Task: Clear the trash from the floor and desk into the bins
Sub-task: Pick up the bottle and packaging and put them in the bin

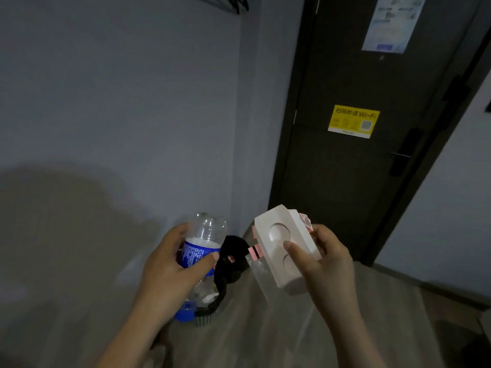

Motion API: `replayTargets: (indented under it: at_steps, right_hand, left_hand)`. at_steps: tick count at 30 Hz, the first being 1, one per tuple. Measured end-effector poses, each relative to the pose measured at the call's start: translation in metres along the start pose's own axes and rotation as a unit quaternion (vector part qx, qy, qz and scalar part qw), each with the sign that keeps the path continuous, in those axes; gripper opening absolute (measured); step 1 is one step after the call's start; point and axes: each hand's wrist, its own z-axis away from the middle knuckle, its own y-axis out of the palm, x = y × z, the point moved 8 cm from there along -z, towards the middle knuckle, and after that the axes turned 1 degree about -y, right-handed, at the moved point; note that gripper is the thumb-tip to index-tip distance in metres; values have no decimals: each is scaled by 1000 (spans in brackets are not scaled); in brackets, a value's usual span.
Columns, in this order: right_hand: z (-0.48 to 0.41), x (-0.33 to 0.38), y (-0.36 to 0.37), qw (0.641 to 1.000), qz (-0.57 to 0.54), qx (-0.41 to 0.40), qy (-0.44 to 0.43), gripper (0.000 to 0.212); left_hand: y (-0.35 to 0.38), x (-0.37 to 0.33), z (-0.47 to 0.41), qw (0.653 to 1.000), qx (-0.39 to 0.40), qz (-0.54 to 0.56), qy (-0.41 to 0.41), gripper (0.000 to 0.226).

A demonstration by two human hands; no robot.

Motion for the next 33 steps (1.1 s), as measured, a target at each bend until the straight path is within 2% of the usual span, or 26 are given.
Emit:
replayTargets:
  at_steps: [5,10,12,18,29,33]
  right_hand:
    - [-83,-36,19,999,-9,45,16,30]
    - [-131,-84,51,995,-9,89,48,32]
    - [-144,-98,64,993,-4,102,62,37]
    - [-186,-141,115,982,-1,150,119,48]
    - [-268,-211,251,952,70,233,184,46]
    - [-288,-240,293,943,70,245,214,34]
  left_hand:
    - [29,-1,-63,998,-39,-49,-21,51]
    - [46,34,-101,993,-65,-75,-69,65]
    - [49,50,-116,990,-71,-78,-90,58]
    - [60,101,-171,984,-57,-95,-140,59]
    - [51,234,-296,951,-41,-90,-292,64]
    - [44,277,-329,934,-21,-127,-334,63]
